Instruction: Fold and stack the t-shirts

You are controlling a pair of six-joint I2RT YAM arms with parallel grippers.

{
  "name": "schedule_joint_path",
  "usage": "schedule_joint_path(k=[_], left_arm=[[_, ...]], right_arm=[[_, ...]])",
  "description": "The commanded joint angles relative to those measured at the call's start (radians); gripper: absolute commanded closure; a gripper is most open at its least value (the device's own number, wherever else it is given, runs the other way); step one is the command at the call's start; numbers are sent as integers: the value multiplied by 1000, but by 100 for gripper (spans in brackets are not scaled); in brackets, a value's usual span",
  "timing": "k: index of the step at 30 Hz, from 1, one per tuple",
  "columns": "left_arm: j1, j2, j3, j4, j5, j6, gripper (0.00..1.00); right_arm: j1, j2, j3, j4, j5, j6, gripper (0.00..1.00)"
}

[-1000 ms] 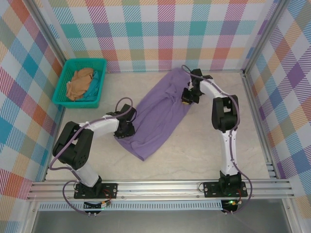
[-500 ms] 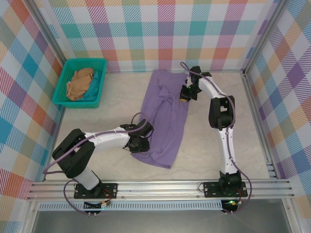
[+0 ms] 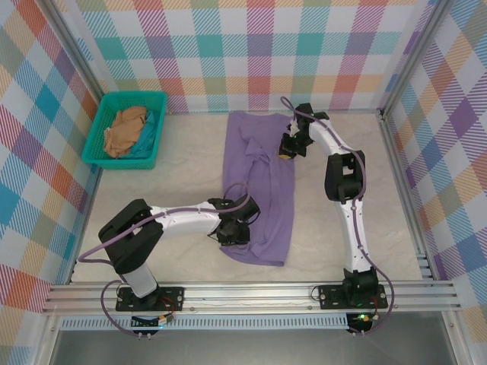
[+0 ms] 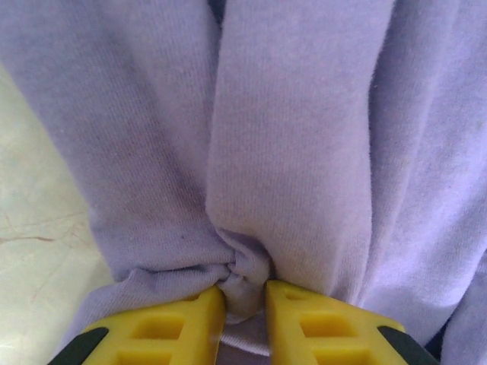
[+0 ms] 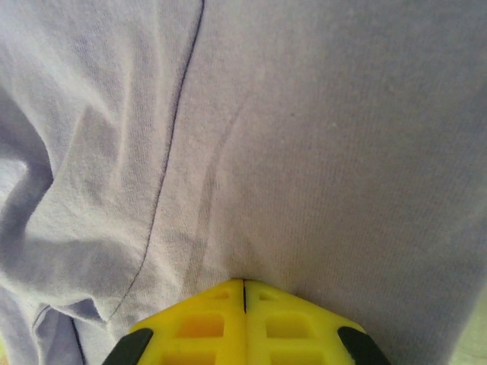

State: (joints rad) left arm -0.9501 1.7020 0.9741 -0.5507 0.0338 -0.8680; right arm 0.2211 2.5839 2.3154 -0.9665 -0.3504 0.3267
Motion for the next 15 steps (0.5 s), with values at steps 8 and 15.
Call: schedule_joint_path(k=[8, 15], left_arm=[[-26, -38, 62, -361, -177, -33, 53], [-26, -109, 192, -502, -290, -3, 48]], right_arm=[[15, 7, -23, -41, 21, -32, 99], [15, -333, -292, 132, 19, -109, 81]])
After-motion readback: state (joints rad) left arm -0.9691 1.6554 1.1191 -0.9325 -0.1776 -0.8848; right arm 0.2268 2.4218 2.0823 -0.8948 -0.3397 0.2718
